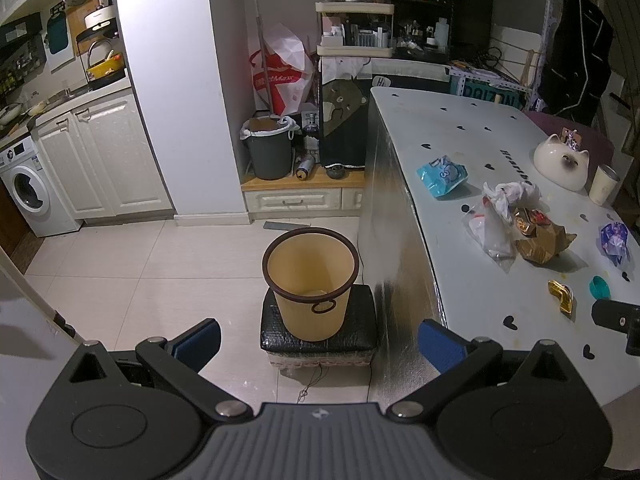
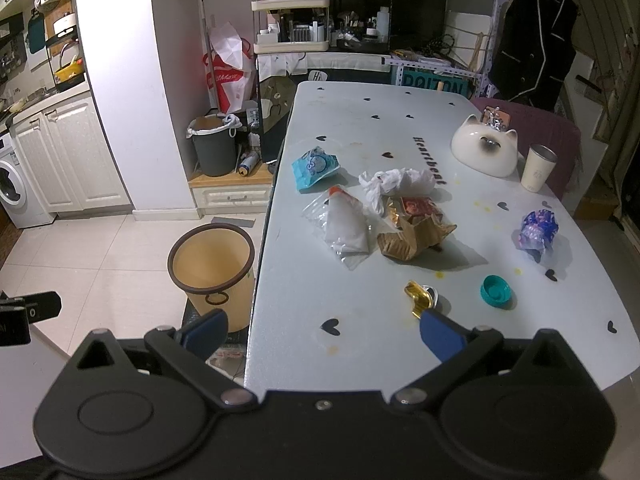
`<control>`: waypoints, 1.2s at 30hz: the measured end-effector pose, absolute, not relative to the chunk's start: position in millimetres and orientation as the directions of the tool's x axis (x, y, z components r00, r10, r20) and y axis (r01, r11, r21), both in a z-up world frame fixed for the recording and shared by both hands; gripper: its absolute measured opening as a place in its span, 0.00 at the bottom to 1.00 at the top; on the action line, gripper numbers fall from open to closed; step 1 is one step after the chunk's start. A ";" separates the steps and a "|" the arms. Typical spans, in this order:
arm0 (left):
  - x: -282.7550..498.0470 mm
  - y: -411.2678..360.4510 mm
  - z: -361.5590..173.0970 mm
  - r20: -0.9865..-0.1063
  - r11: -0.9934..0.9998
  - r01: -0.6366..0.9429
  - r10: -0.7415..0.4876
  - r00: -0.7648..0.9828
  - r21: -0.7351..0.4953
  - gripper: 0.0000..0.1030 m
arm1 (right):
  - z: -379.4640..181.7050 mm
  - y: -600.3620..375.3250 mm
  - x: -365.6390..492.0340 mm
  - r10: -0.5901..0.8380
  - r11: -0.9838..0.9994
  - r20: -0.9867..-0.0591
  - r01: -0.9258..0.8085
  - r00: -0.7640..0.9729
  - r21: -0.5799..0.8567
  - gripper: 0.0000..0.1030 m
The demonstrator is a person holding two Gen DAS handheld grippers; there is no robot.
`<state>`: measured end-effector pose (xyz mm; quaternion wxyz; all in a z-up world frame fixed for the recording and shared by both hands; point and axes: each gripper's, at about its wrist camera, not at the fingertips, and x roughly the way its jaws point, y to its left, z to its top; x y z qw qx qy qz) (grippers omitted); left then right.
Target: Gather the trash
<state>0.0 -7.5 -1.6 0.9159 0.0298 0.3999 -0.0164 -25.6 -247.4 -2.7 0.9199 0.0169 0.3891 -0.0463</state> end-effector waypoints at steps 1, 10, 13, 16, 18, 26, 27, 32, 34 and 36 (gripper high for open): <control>-0.1 -7.4 -1.6 -0.733 0.998 0.054 -0.006 0.680 0.041 1.00 | -2.8 -247.4 -25.5 -0.072 0.995 -0.717 0.098 0.693 -0.005 1.00; 0.0 -6.7 -0.9 -0.734 0.998 0.055 -0.007 0.679 0.042 1.00 | -5.6 -247.2 -23.0 -0.072 0.995 -0.718 0.099 0.692 -0.005 1.00; 0.2 -6.8 -0.8 -0.734 0.998 0.055 -0.007 0.679 0.041 1.00 | -5.5 -247.5 -23.0 -0.072 0.995 -0.719 0.099 0.692 -0.005 1.00; -0.7 -5.7 -0.9 -0.732 0.998 0.056 -0.008 0.681 0.041 1.00 | -5.1 -247.6 -23.3 -0.073 0.995 -0.719 0.100 0.691 -0.005 1.00; -1.2 -5.4 -1.9 -0.732 0.997 0.058 -0.009 0.682 0.041 1.00 | -6.6 -246.6 -24.9 -0.074 0.995 -0.719 0.101 0.691 -0.005 1.00; -1.3 -5.0 -1.3 -0.731 0.997 0.059 -0.010 0.683 0.042 1.00 | -5.7 -247.0 -24.8 -0.074 0.995 -0.719 0.102 0.691 -0.005 1.00; -1.3 -5.0 -1.3 -0.731 0.997 0.059 -0.010 0.682 0.042 1.00 | -5.7 -246.9 -24.9 -0.074 0.995 -0.719 0.102 0.691 -0.005 1.00; -1.4 -5.0 -1.4 -0.731 0.997 0.058 -0.009 0.682 0.041 1.00 | -5.8 -246.8 -25.2 -0.074 0.995 -0.719 0.102 0.691 -0.005 1.00; -1.4 -4.9 -1.3 -0.731 0.997 0.058 -0.010 0.683 0.042 1.00 | -5.9 -246.9 -25.2 -0.074 0.995 -0.719 0.102 0.691 -0.005 1.00; -1.4 -4.9 -1.3 -0.731 0.997 0.059 -0.010 0.683 0.042 1.00 | -5.9 -247.0 -25.2 -0.074 0.995 -0.719 0.101 0.692 -0.005 1.00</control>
